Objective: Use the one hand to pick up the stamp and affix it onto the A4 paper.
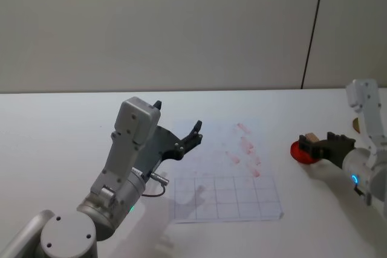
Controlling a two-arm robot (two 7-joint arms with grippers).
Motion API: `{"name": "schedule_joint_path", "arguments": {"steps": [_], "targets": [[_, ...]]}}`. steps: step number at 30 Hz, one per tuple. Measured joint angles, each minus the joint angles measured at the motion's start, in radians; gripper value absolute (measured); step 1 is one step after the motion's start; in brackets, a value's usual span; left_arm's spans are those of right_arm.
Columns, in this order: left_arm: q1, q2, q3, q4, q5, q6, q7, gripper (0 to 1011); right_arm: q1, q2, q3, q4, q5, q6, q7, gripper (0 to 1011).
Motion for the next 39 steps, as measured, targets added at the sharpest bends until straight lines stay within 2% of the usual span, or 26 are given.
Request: {"name": "schedule_joint_path", "arguments": {"steps": [2, 3, 5, 6, 9, 10, 18, 29, 39], "targets": [[0.0, 0.0, 0.0, 0.0, 0.0, 0.0, 0.0, 993, 0.011, -0.003, -0.002, 0.018, -0.006, -0.005, 0.009, 718], [0.0, 0.0, 0.0, 0.0, 0.0, 0.0, 0.0, 993, 0.014, -0.004, -0.002, 0.023, -0.009, -0.006, 0.012, 659], [0.0, 0.0, 0.0, 0.0, 0.0, 0.0, 0.0, 993, 0.019, -0.006, -0.003, 0.032, -0.012, -0.008, 0.016, 620], [0.0, 0.0, 0.0, 0.0, 0.0, 0.0, 0.0, 993, 0.024, -0.007, -0.003, 0.04, -0.015, -0.01, 0.019, 560], [0.0, 0.0, 0.0, 0.0, 0.0, 0.0, 0.0, 993, 0.03, -0.01, -0.004, 0.051, -0.019, -0.011, 0.023, 503], [0.0, 0.0, 0.0, 0.0, 0.0, 0.0, 0.0, 993, 0.034, -0.011, -0.004, 0.059, -0.021, -0.012, 0.025, 444], [0.0, 0.0, 0.0, 0.0, 0.0, 0.0, 0.0, 993, 0.047, -0.014, -0.005, 0.083, -0.031, -0.012, 0.034, 217], [0.0, 0.0, 0.0, 0.0, 0.0, 0.0, 0.0, 993, 0.057, -0.018, -0.006, 0.104, -0.039, -0.003, 0.041, 218], [0.0, 0.0, 0.0, 0.0, 0.0, 0.0, 0.0, 993, 0.056, -0.017, -0.003, 0.096, -0.042, 0.0, 0.041, 218]]}}
